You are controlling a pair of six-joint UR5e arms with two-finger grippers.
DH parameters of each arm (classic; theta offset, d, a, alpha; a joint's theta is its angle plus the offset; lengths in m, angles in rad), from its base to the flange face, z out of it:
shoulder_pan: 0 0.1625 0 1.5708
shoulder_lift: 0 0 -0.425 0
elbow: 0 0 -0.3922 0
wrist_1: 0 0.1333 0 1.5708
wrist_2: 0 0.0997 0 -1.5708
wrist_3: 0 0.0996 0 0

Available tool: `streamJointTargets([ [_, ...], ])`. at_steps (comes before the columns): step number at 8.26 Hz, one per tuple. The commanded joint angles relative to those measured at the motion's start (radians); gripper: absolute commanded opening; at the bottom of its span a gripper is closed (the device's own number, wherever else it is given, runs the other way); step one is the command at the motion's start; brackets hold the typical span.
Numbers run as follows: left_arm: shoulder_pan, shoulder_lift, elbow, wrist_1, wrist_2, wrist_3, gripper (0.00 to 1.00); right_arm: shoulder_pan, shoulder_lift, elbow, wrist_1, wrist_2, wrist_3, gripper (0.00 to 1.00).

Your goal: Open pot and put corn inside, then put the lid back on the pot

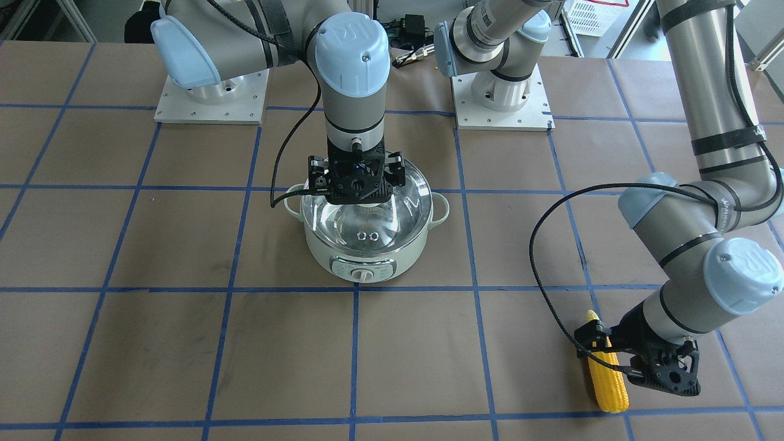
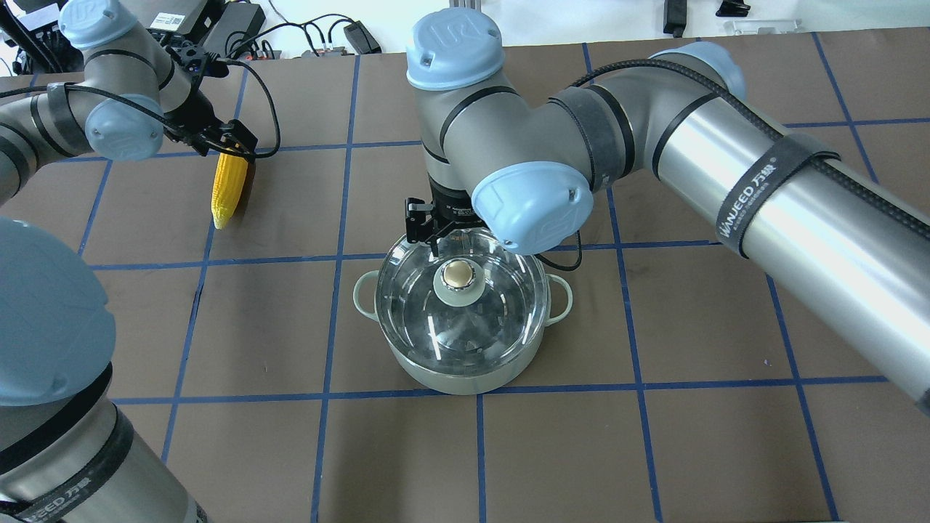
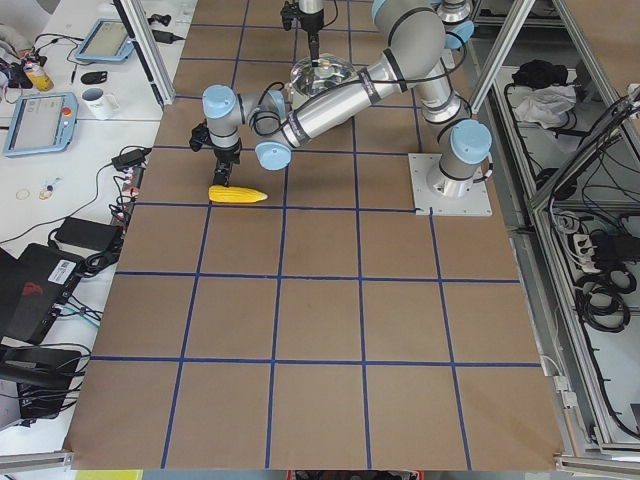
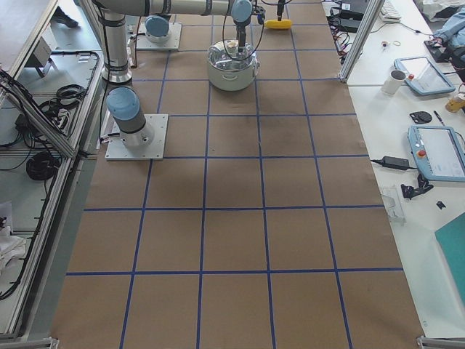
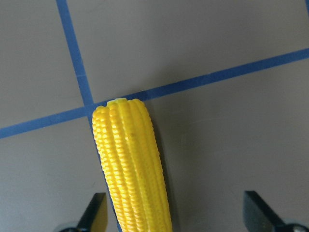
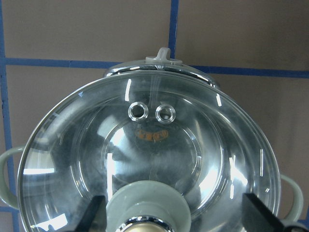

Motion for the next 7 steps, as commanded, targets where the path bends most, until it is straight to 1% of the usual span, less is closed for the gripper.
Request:
streamJointTargets([
  [1, -0.001, -0.017, 0.002, 0.025, 0.06, 0.013, 1.0, 0.009, 0.004, 0.02, 0.001, 0.005, 0.058, 1.0],
  [3, 0.0, -0.064, 0.003, 0.054, 0.063, 0.016, 1.0, 0.012, 0.004, 0.033, 0.01, 0.006, 0.094, 0.99],
  [5, 0.0, -0.077, 0.003, 0.085, 0.064, 0.034, 1.0, 0.056, 0.01, 0.037, -0.003, 0.003, 0.117, 0.99],
  [6, 0.0, -0.089, 0.002, 0.138, 0.067, 0.061, 1.0, 0.057, 0.01, 0.037, -0.005, 0.003, 0.114, 0.99],
  [7, 0.0, -0.089, 0.002, 0.139, 0.067, 0.063, 1.0, 0.057, 0.01, 0.037, -0.003, 0.002, 0.108, 0.98],
])
